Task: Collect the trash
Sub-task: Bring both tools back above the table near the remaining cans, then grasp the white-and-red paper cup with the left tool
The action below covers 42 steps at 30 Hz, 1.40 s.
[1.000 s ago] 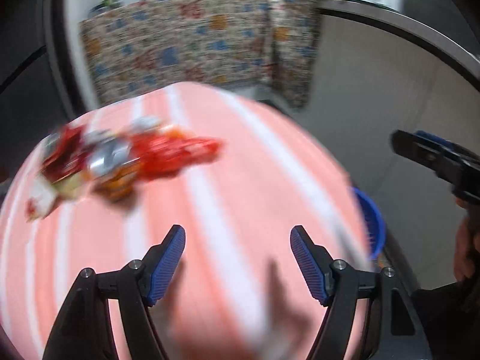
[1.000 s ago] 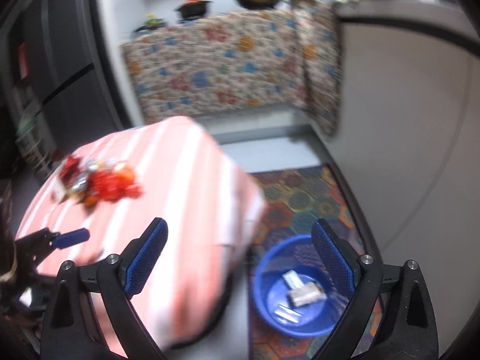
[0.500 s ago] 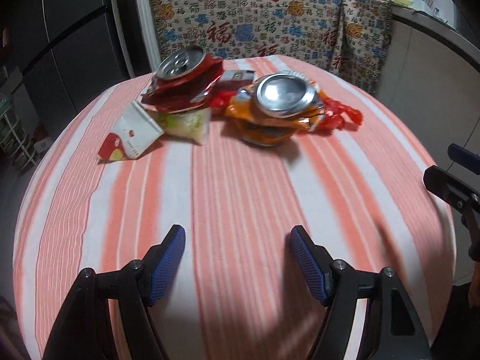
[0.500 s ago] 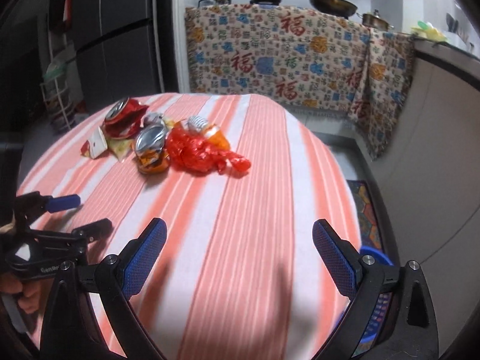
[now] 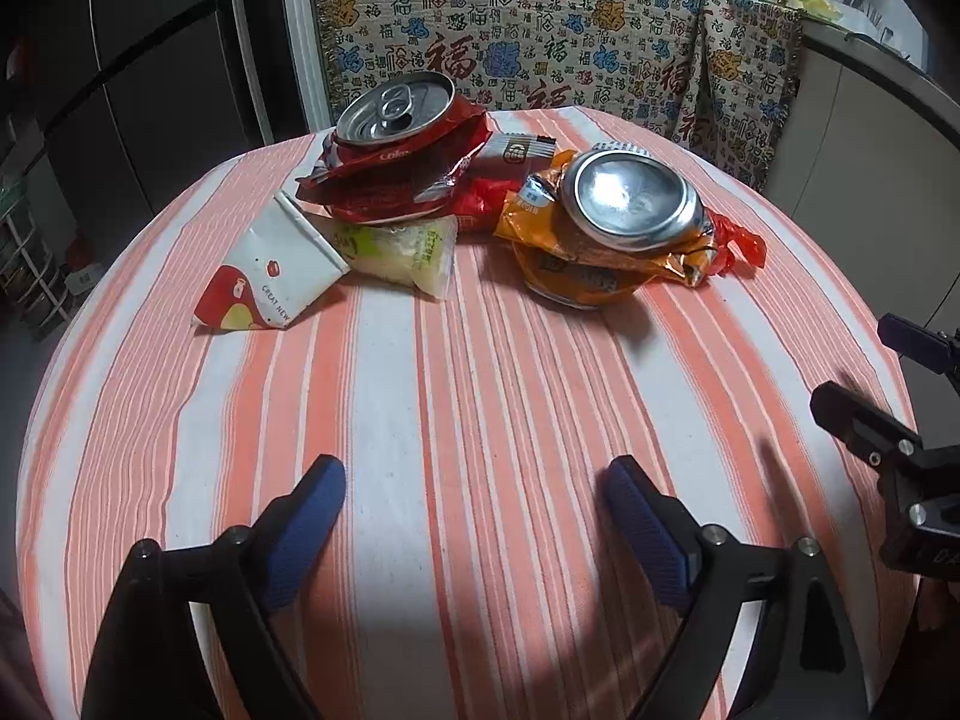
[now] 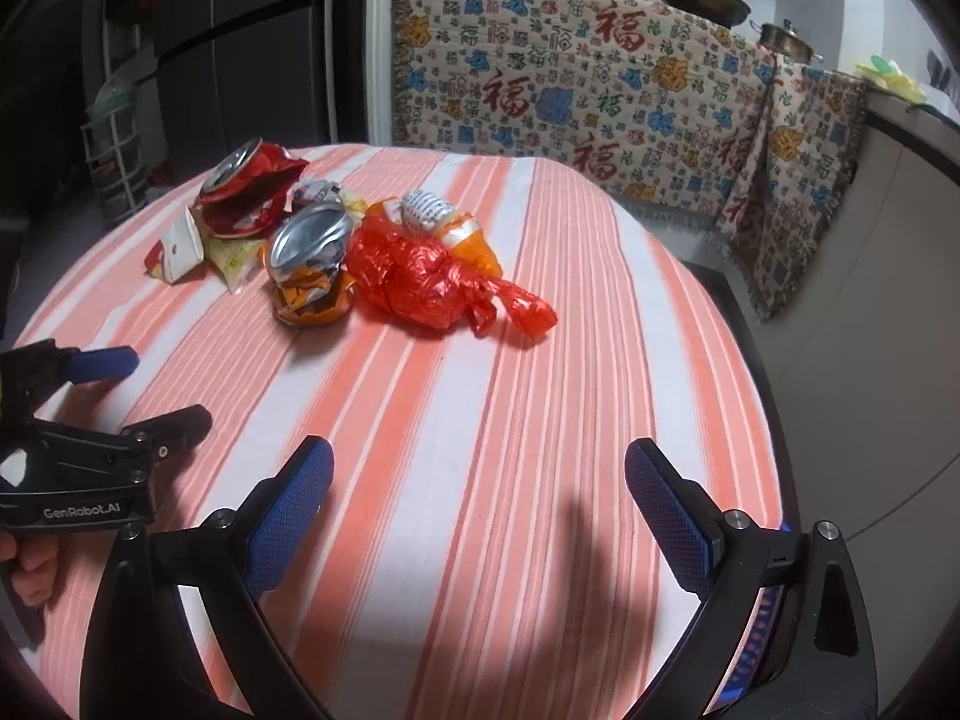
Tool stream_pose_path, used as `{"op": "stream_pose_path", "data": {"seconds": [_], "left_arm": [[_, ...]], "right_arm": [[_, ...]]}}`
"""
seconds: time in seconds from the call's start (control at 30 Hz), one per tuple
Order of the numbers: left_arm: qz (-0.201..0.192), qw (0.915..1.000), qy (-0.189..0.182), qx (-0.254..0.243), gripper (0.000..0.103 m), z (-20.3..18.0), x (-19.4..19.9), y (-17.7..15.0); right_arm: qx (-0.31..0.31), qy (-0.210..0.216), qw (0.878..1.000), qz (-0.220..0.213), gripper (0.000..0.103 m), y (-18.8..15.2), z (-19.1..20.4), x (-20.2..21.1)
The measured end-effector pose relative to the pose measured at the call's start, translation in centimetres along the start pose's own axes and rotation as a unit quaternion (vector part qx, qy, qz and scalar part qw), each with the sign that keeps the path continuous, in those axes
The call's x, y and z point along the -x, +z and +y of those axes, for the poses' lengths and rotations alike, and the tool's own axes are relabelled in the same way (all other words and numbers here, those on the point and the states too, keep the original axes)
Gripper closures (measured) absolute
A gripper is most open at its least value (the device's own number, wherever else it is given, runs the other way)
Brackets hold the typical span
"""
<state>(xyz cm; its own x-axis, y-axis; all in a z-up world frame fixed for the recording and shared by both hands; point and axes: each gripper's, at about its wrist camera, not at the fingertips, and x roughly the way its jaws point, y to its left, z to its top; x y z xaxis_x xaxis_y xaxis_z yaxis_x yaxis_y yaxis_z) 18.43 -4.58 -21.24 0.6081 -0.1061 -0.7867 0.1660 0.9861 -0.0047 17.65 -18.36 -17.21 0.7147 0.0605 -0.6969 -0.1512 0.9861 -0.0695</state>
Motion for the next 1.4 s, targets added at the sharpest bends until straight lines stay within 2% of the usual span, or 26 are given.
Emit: {"op": "stream_pose_path", "data": {"seconds": [0.5, 1.13, 1.4], "left_arm": [[0.000, 1.0000, 0.001, -0.001, 0.009, 0.1, 0.0, -0.2], [0.002, 1.0000, 0.004, 0.002, 0.007, 0.2, -0.3, -0.2], [0.002, 0.9998, -0.017, -0.006, 0.007, 1.6, 0.6, -1.4]], "right_arm": [[0.026, 0.001, 0.999, 0.025, 0.005, -0.8, 0.9, -1.2], [0.042, 0.005, 0.999, 0.034, 0.004, -1.1, 1.3, -1.6], [0.034, 0.013, 0.999, 0.040, 0.003, -1.1, 0.9, -1.8]]}}
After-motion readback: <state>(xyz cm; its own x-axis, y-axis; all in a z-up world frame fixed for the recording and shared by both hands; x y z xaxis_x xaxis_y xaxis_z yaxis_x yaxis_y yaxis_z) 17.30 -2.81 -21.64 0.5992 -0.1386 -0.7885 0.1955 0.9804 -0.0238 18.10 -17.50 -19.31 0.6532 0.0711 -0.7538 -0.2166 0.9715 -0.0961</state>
